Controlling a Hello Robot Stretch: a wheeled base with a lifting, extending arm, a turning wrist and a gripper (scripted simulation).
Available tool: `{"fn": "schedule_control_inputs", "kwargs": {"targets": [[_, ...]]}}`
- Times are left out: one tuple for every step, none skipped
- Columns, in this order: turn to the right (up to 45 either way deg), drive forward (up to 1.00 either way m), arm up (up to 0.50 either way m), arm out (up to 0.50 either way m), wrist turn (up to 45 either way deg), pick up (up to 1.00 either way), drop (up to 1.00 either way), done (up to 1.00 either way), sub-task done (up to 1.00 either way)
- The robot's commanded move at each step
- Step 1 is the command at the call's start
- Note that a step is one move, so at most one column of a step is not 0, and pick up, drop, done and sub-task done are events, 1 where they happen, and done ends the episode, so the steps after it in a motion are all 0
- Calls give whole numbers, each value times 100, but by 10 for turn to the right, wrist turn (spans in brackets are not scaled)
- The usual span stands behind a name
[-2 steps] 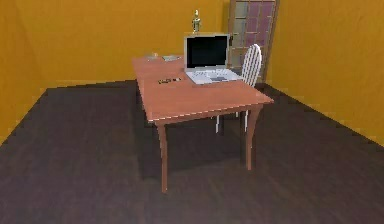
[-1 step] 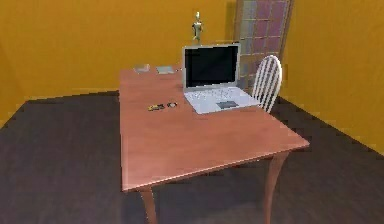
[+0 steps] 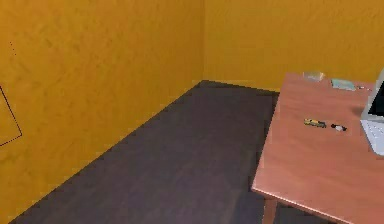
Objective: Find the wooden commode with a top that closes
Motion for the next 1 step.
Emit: {"fn": "schedule_control_inputs", "kwargs": {"targets": [[-180,0,0,0,0,0,0,0,0]]}}
